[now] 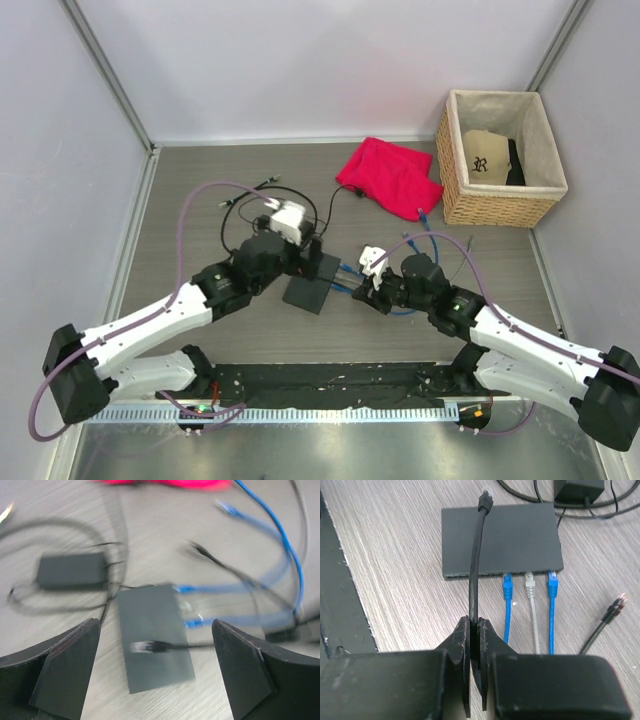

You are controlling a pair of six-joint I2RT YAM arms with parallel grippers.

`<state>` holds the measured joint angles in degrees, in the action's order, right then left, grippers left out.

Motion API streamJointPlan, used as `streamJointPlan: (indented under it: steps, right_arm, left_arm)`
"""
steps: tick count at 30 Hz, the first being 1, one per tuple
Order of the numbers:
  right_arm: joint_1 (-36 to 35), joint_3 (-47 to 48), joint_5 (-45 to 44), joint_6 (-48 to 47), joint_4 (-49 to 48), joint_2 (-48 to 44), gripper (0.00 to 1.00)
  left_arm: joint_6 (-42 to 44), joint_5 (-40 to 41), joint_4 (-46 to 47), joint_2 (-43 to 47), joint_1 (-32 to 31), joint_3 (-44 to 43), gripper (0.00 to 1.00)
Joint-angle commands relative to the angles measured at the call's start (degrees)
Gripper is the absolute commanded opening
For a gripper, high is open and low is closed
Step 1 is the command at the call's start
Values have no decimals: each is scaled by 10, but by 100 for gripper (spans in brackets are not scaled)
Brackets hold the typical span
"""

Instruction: Insert the plug into the switch port

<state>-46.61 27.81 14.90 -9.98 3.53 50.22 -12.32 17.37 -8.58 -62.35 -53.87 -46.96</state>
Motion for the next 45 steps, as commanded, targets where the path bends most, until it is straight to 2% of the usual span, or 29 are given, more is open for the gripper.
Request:
streamJointPlan:
  steps: [1,4,5,11,15,19,25,26,28,29,34,35,36,38,39,41,42,45]
  right_arm:
    - [-1,-14,-19,1,-54,-11,1]
    - [-1,-19,-20,3,-67,-11,1]
    - [-1,-21,-21,6,-70,-10,1]
    - [-1,-49,-25,22,-121,-28,1]
    - [-1,-52,-16,27,-132,-28,1]
    - [-1,-54,-4,27,-140,-21,1]
    - [-1,-58,-1,28,-144,-22,1]
    - [-1,-59,-2,28,-145,-23,1]
    - [-1,-60,-8,27,-141,-25,1]
    - [-1,-61,-10,27,-138,-26,1]
    - [-1,-56,-14,40,-128,-18,2]
    - [-1,-52,-13,51,-121,-14,4]
    - [-1,-49,-11,58,-118,-12,14]
    - [-1,-34,-14,78,-107,0,26]
    - [-1,-28,-12,93,-104,3,35]
    - [-1,-8,-11,121,-104,12,43]
    - [-1,-2,-9,141,-105,15,51]
    - [-1,31,-31,179,-112,24,62]
  left_arm:
    - [-315,80,-30,35,103,20,97]
    - [-413,24,-9,43,147,69,92]
    - [-470,15,14,43,150,83,91]
    - [-601,-21,118,16,154,151,86]
    - [-630,-39,146,-17,154,149,83]
    - [-667,-52,202,-50,154,151,74]
    - [-703,-90,252,-95,154,150,51]
    - [-705,-96,255,-100,154,149,42]
    - [-712,-103,267,-103,154,153,34]
    - [-713,-103,270,-103,155,158,26]
    - [-691,-87,271,-85,154,165,3]
    - [-686,-87,272,-83,154,166,0]
    - [-682,-88,282,-82,154,170,0]
    - [-671,-91,293,-81,154,174,0]
    - [-669,-93,307,-81,154,182,0]
    - [-669,-97,321,-80,153,189,0]
    - [-668,-98,335,-80,153,197,0]
    - [-668,-100,354,-81,148,202,0]
